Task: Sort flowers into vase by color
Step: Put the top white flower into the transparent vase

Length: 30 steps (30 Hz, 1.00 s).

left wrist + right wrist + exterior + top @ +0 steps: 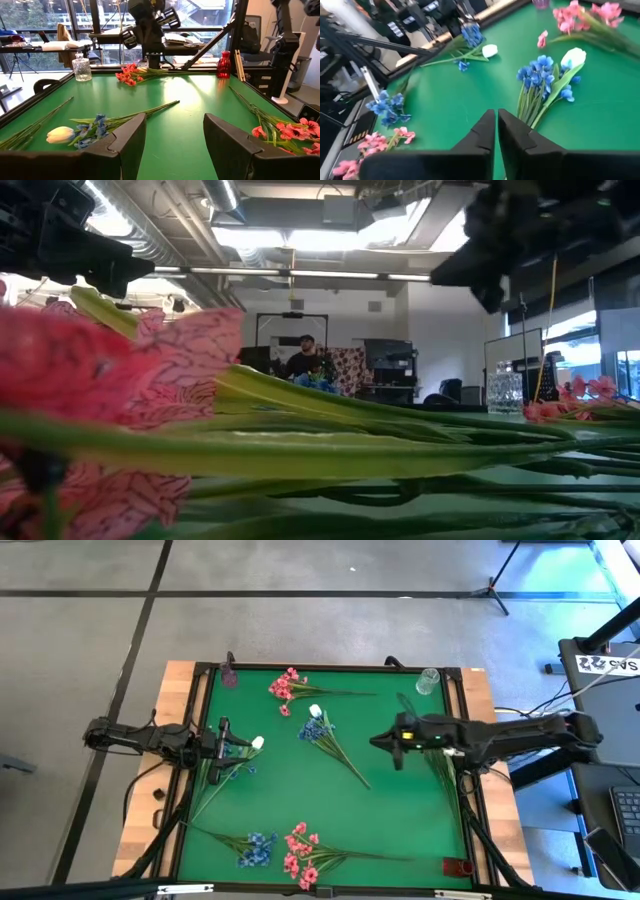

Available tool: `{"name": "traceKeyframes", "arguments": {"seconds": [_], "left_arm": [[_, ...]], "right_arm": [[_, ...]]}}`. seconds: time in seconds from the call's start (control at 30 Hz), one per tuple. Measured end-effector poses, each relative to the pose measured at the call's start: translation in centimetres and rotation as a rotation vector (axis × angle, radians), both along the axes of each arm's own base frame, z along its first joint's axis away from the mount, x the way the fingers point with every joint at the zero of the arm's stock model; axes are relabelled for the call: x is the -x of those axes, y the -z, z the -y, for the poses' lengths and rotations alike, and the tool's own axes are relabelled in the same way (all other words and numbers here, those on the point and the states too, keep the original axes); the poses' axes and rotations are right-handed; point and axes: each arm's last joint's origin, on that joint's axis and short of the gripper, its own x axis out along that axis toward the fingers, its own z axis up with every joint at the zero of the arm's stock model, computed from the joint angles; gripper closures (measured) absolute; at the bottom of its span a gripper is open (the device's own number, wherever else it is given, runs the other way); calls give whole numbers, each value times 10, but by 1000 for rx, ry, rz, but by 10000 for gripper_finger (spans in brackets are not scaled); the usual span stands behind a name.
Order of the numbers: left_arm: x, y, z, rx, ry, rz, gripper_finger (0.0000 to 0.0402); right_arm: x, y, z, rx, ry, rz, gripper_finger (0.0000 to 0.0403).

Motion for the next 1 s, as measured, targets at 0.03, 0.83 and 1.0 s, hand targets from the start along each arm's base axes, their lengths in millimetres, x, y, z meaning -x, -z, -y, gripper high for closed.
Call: {"name": "traceKeyframes", "arguments": {"seconds": [0.03,0.83,1.0], "left_arm": [[0,0,0,0,0,0,208],[0,0,0,-1,-6,-2,208],[0,0,0,-1,-7,0,208]], "right_arm": [[-9,-2,0,-17,6,-13,353],[-154,21,14,70,244,-308,131],[-155,49,15,213,180,-473,134]]}}
